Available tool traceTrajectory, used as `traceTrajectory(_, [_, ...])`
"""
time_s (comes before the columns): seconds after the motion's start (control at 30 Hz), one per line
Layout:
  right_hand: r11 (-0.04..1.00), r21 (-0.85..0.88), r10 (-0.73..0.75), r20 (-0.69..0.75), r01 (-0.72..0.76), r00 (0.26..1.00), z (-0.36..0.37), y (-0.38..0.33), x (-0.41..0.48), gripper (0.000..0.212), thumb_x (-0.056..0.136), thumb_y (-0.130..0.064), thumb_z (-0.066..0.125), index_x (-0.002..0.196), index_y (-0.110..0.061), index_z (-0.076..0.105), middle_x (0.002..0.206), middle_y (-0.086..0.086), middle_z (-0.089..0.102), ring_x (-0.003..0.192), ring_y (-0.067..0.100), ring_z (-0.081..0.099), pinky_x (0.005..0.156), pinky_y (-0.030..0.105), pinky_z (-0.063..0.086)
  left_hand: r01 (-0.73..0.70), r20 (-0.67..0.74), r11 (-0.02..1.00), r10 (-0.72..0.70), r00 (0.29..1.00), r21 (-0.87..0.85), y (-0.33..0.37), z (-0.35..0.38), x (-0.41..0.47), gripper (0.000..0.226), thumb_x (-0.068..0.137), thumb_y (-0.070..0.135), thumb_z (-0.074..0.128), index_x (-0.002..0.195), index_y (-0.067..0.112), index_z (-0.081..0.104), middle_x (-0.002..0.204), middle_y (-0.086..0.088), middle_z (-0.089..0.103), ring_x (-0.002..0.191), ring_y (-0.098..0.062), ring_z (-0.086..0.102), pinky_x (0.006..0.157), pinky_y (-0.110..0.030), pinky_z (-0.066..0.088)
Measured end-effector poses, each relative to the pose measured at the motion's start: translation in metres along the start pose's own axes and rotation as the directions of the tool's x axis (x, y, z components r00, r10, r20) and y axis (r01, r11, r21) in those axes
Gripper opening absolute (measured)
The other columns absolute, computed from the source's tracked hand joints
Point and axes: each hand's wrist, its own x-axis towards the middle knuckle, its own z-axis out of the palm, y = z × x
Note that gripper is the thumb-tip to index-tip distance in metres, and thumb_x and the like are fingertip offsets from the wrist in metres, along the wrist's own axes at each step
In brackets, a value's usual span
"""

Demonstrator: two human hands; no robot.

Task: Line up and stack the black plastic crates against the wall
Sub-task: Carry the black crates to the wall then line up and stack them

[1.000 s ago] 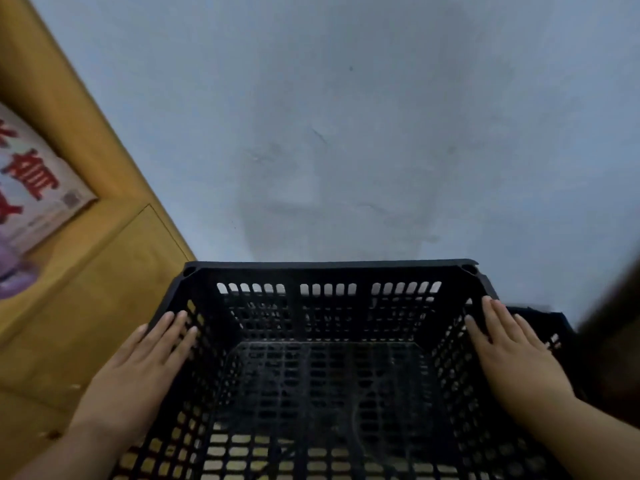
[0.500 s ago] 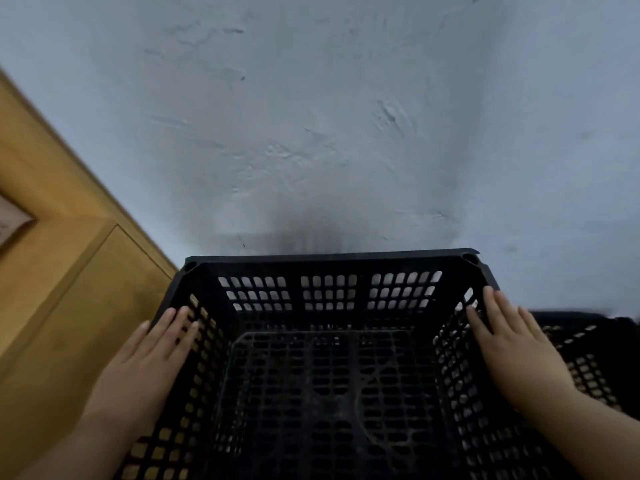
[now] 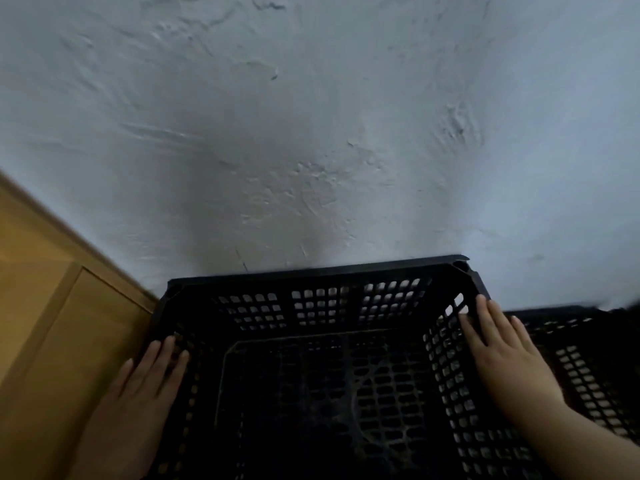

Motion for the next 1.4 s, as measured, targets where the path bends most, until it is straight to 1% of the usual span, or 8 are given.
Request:
traceTrajectory(0.17, [0.995,-0.088,0.037,-0.037,-0.04,0.999,0.007,-0.004,-0.006,0.097,0.035,0.008,0.081,0.127,0.002,0.052,0.153,0.018,0.005,0.145,0.027,-0.001,0.114,0.041,-0.004,0.018,-0.059,0.999,-0.02,0.998,-0.037,-0.002,0.009,0.0,0.111,0.039,0.011,0.083,0.138,0.011,0.033,0.158,-0.004,0.001,0.146,-0.018,-0.005,0.115,-0.032,-0.007])
traceTrajectory(0.3, [0.994,-0.085,0.071,-0.023,-0.073,0.997,0.007,-0.006,-0.008,0.098,0.034,0.007,0.081,0.127,0.001,0.052,0.154,0.016,0.005,0.146,0.025,-0.006,0.114,0.04,-0.005,-0.011,-0.19,0.999,0.001,0.982,-0.052,0.002,0.011,-0.004,0.088,0.065,0.022,0.033,0.149,0.02,0.005,0.159,-0.002,-0.004,0.146,-0.016,-0.005,0.115,-0.031,-0.006])
traceTrajectory(0.5, [0.992,-0.083,0.092,0.017,-0.09,0.996,0.005,-0.009,-0.01,0.096,0.037,0.005,0.081,0.128,0.0,0.052,0.153,0.016,0.007,0.146,0.026,-0.004,0.114,0.043,-0.005,0.029,-0.182,0.999,-0.036,0.983,-0.039,0.001,0.01,0.0,0.086,0.063,0.02,0.024,0.148,0.021,0.01,0.159,-0.002,-0.006,0.145,-0.016,-0.007,0.114,-0.03,-0.008])
traceTrajectory(0.63, [0.995,-0.03,0.098,0.051,-0.096,0.994,0.0,-0.01,-0.01,0.095,0.04,0.0,0.08,0.13,-0.004,0.05,0.154,0.015,0.008,0.146,0.024,-0.005,0.115,0.044,-0.006,0.017,-0.218,0.999,-0.028,0.975,-0.051,0.006,0.001,-0.002,0.063,0.087,0.019,-0.002,0.148,0.017,0.013,0.159,-0.002,-0.006,0.145,-0.015,-0.007,0.114,-0.03,-0.007])
traceTrajectory(0.8, [0.957,0.032,0.289,0.024,-0.29,0.957,-0.035,-0.014,-0.01,0.064,0.076,-0.029,0.041,0.139,-0.014,0.041,0.149,0.01,0.021,0.143,0.023,0.016,0.114,0.038,-0.009,0.014,-0.189,1.0,-0.018,0.982,-0.022,0.036,-0.037,0.038,0.081,0.054,0.03,0.041,0.131,0.005,0.04,0.15,-0.02,0.03,0.145,-0.019,-0.009,0.115,-0.033,-0.009])
traceTrajectory(1.0, [0.864,0.086,0.492,0.065,-0.496,0.868,-0.074,0.036,-0.046,0.068,0.076,-0.034,0.046,0.14,-0.012,0.039,0.148,0.014,0.037,0.137,0.026,0.032,0.109,0.044,0.007,-0.167,-0.275,0.982,0.137,0.952,-0.091,0.179,-0.12,0.103,0.078,0.062,0.036,0.035,0.132,0.003,0.042,0.137,-0.025,0.046,0.131,-0.034,0.027,0.115,-0.033,-0.007])
traceTrajectory(1.17, [0.772,0.148,0.59,0.199,-0.619,0.783,-0.099,0.119,-0.14,0.068,0.097,-0.036,0.026,0.143,-0.021,-0.021,0.14,-0.001,-0.036,0.128,0.012,-0.034,0.11,0.039,-0.022,-0.435,-0.359,0.899,0.387,0.849,-0.059,0.345,-0.176,0.103,0.076,0.068,0.04,0.035,0.136,0.005,0.04,0.144,-0.02,0.039,0.135,-0.03,0.024,0.113,-0.037,0.001])
traceTrajectory(1.4, [0.519,0.142,0.806,0.247,-0.843,0.538,-0.102,0.25,-0.348,0.063,0.098,-0.035,0.019,0.14,-0.024,-0.027,0.139,-0.003,-0.039,0.127,0.012,-0.038,0.109,0.041,-0.023,-0.758,-0.363,0.651,0.713,0.6,0.026,0.597,-0.211,0.03,0.072,0.073,0.039,0.036,0.137,0.006,0.039,0.144,-0.018,0.041,0.134,-0.03,0.026,0.113,-0.037,0.002])
